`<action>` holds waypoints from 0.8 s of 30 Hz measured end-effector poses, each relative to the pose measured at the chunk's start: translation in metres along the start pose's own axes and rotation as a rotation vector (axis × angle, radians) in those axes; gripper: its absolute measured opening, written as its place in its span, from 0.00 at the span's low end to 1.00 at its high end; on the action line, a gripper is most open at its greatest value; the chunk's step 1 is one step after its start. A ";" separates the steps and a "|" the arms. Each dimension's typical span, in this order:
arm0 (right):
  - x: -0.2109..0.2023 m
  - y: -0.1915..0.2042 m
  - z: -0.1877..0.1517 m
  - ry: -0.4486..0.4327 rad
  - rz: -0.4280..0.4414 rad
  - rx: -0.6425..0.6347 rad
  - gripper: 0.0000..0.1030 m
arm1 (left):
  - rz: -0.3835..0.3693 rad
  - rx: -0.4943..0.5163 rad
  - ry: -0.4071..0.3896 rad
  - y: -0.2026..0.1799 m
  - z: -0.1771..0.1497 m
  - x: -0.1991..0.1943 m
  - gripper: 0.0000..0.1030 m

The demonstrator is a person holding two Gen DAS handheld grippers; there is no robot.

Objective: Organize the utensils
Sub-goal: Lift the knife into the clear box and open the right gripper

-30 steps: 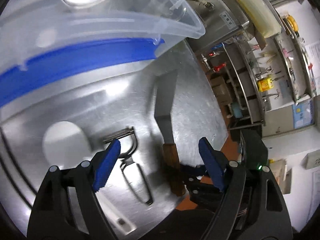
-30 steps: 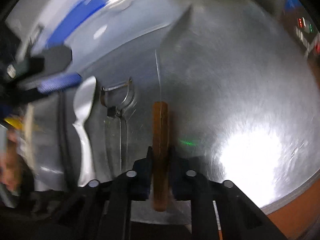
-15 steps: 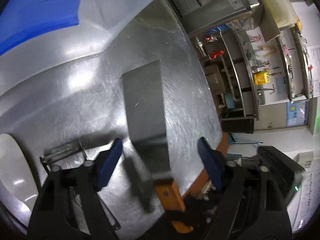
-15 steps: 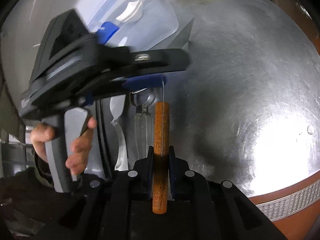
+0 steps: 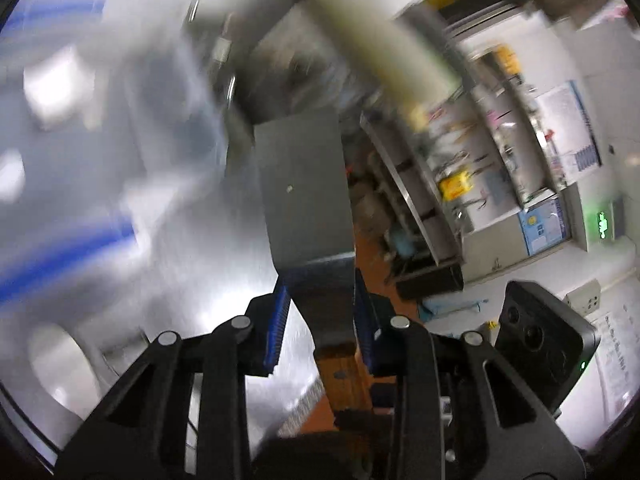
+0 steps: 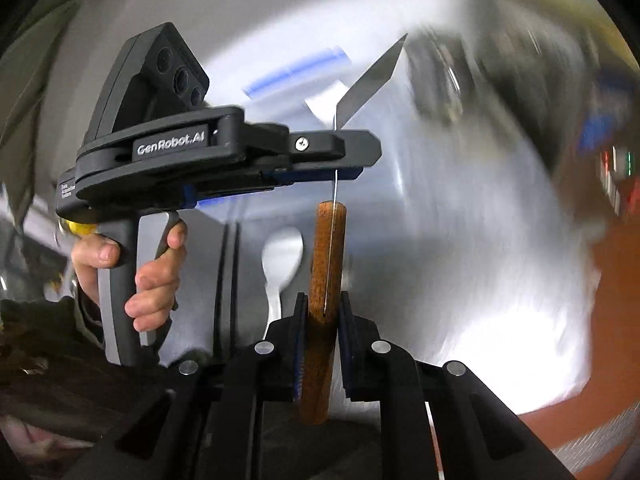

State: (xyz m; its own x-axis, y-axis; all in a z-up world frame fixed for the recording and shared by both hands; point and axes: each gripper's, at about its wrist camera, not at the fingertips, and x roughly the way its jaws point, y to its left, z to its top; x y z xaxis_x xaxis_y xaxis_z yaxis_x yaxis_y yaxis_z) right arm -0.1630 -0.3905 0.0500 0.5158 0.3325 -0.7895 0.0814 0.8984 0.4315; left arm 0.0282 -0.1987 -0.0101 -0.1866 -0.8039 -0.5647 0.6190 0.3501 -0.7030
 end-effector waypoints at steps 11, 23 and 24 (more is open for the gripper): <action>0.121 0.036 0.198 0.156 -0.090 -0.300 0.15 | 0.317 -0.054 -0.140 0.093 0.132 -0.057 0.27; 0.261 -0.006 0.215 0.507 -0.110 -0.206 0.15 | 0.385 -0.353 0.130 0.215 0.130 0.028 0.22; 0.265 -0.010 0.215 0.518 -0.105 -0.187 0.16 | 0.376 -0.372 0.138 0.218 0.129 0.030 0.22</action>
State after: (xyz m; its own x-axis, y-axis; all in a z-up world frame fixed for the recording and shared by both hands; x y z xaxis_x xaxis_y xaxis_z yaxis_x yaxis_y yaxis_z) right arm 0.1560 -0.3733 -0.0701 0.0230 0.2934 -0.9557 -0.0673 0.9543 0.2913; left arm 0.2560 -0.2087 -0.1248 -0.1181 -0.5286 -0.8406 0.3550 0.7681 -0.5329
